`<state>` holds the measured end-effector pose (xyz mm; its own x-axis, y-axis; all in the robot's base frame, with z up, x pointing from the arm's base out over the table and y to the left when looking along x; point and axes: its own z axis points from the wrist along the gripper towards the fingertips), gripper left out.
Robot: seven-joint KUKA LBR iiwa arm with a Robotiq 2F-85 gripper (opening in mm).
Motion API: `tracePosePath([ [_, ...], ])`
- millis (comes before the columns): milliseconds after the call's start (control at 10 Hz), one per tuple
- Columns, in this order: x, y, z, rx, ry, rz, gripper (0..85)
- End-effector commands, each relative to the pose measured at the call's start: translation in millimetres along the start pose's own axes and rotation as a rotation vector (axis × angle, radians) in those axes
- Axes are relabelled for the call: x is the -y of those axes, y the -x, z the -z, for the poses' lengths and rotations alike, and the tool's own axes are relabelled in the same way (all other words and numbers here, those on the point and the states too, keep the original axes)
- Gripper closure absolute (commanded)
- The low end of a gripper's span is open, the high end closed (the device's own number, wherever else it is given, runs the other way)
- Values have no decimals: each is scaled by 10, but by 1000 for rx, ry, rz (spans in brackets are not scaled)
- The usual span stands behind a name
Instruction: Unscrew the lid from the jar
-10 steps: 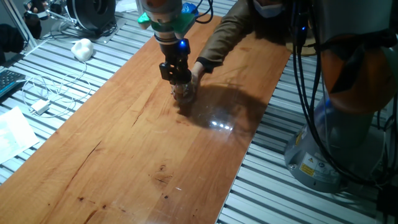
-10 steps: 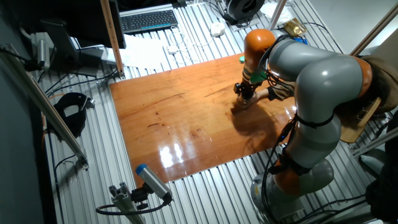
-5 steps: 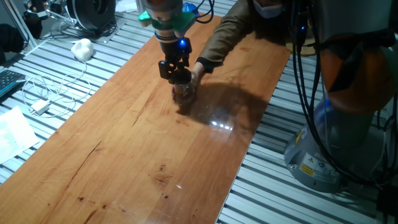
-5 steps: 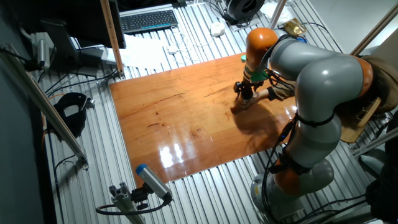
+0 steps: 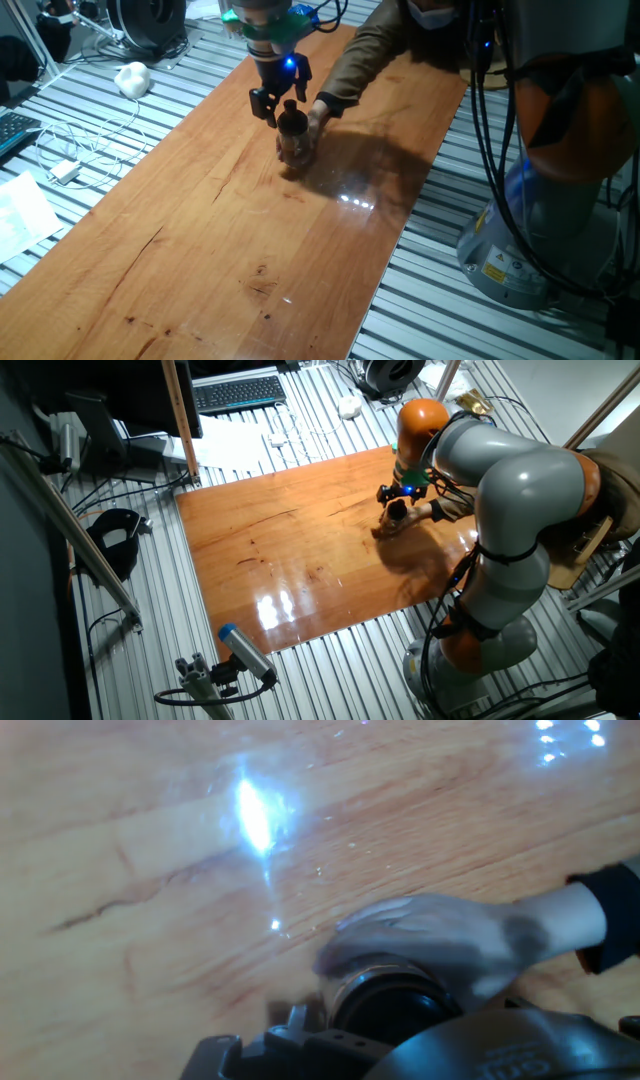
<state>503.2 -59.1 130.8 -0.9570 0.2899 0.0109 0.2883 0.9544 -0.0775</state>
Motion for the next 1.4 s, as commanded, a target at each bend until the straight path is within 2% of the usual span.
tracePosePath([
  [0,3,1,13,-10,-8,-264,0],
  [300,-9,0,69,-1,0,-482,0],
  [600,-23,5,83,12,20,-751,0],
  [1000,-29,18,101,1,27,-1099,0],
  [1100,-31,25,108,-2,37,-1202,0],
  [1300,-35,66,123,-17,52,-1332,0],
])
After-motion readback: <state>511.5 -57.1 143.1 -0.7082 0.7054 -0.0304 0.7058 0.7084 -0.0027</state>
